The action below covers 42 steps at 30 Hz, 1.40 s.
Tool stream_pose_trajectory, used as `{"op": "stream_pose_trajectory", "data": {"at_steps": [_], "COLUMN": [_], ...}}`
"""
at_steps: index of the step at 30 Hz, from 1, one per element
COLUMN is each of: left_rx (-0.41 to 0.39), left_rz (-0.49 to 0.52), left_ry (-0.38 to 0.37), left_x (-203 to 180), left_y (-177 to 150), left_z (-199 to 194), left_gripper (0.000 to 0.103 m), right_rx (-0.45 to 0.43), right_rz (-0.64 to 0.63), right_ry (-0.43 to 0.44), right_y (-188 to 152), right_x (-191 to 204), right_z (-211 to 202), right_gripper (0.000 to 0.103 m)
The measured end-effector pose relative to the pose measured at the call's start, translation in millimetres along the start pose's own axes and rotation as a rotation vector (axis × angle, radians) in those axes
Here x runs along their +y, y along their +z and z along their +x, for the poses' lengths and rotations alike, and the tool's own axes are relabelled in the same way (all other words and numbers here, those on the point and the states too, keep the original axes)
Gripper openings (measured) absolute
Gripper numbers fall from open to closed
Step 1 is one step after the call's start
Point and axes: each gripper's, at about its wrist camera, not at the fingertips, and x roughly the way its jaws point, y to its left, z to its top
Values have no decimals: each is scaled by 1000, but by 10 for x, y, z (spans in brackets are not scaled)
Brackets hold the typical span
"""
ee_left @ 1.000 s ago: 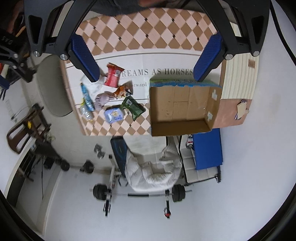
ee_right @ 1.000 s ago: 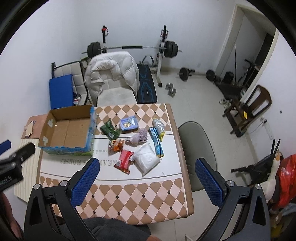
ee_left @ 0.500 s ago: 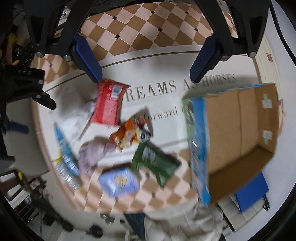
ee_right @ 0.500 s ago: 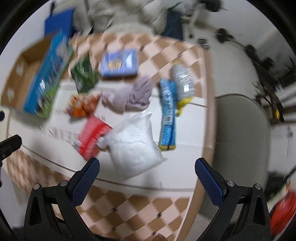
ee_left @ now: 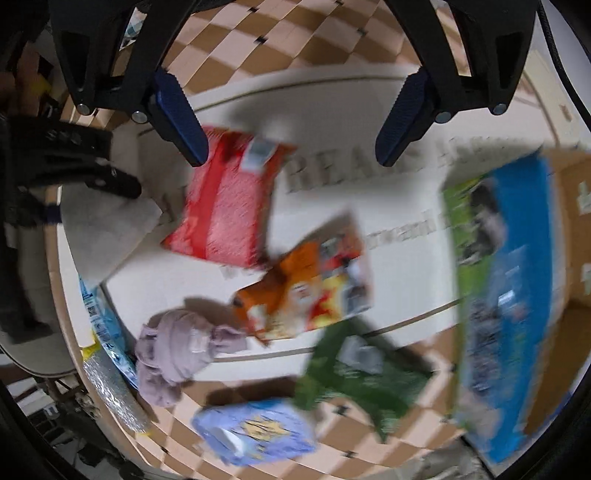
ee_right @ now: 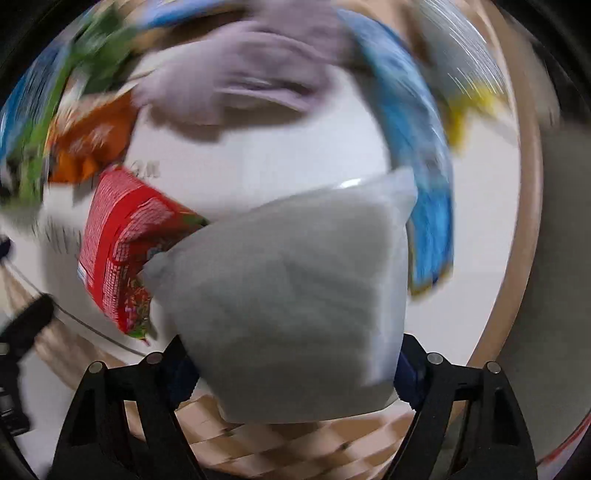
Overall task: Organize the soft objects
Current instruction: 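Grasp the red snack bag with the left tool while the right tool grasps the white bag, then carry both bags into the cardboard box and open both tools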
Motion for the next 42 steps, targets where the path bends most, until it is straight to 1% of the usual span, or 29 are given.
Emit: {"op": "stream_pose_trajectory", "data": {"at_steps": [2, 3, 5, 6, 7, 9, 11, 14, 16, 18, 20, 23, 25, 27, 28, 29, 30, 31, 33, 34, 35, 37, 38, 40, 41, 42], "left_rx": [37, 51, 70, 82, 86, 100, 87, 72, 51, 16, -24, -97, -147, -228, -261, -281, -308, -321, -339, -347, -347, -337, -322, -277, -263, -233], "left_rz": [5, 5, 5, 7, 10, 14, 13, 18, 11, -5, -22, -75, -97, -127, -141, -154, -178, -193, -223, -243, -262, -288, -307, -349, -363, -375], "left_ry": [-15, -22, -41, -54, -62, -73, -68, -37, -14, -7, -7, -45, -64, -78, -81, -86, -94, -100, -109, -109, -94, -87, -88, -102, -104, -114], "left_x": [-86, -111, -163, -196, -221, -274, -325, -424, -451, -439, -365, -207, -53, 215, 303, 629, 830, 1042, 1468, 1708, 1924, 2318, 2532, 3002, 3135, 3346], "left_y": [107, 140, 198, 227, 245, 278, 282, 243, 195, 100, 5, -165, -260, -341, -392, -381, -420, -431, -352, -305, -245, -187, -111, 79, 102, 165], "left_z": [147, 206, 311, 356, 380, 445, 442, 401, 318, 175, -20, -488, -799, -1268, -1370, -1386, -1553, -1632, -1836, -1893, -1934, -1951, -1896, -1706, -1651, -1555], "left_gripper": [92, 92, 87, 82, 74, 61, 47, 44, 43, 42, 42, 42, 42, 42, 42, 42, 43, 43, 43, 43, 43, 43, 43, 43, 43, 43], "right_rx": [18, 25, 31, 34, 36, 40, 42, 40, 31, 10, 1, -4, -37, -91, -120, -157, -186, -206, -251, -263, -271, -282, -280, -262, -252, -244], "right_rz": [62, 73, 78, 77, 73, 69, 63, 63, 71, 81, 109, 133, 129, 109, 97, 80, 66, 57, 32, 20, 7, -3, -8, -16, -24, -33], "right_ry": [62, 74, 82, 70, 63, 58, 42, 12, -9, -29, -30, 59, 106, 141, 157, 175, 191, 204, 244, 263, 273, 275, 282, 291, 287, 270], "right_y": [-8, -9, -13, -16, -13, -13, -29, -23, -50, -129, -228, -352, -455, -535, -533, -541, -479, -453, -373, -278, -193, 55, 224, 508, 643, 766], "right_x": [-161, -200, -241, -253, -263, -272, -262, -167, -99, -74, -47, -30, 101, 323, 463, 642, 786, 919, 1308, 1473, 1746, 2229, 2472, 2884, 3077, 3260], "right_z": [49, 74, 115, 147, 156, 182, 168, 216, 273, 269, 262, 113, -91, -386, -550, -736, -934, -1022, -1225, -1372, -1647, -1721, -1750, -1632, -1562, -1466], "right_gripper": [86, 87, 87, 88, 88, 88, 88, 88, 86, 77, 72, 70, 70, 70, 70, 70, 70, 70, 70, 70, 70, 70, 70, 70, 70, 70]}}
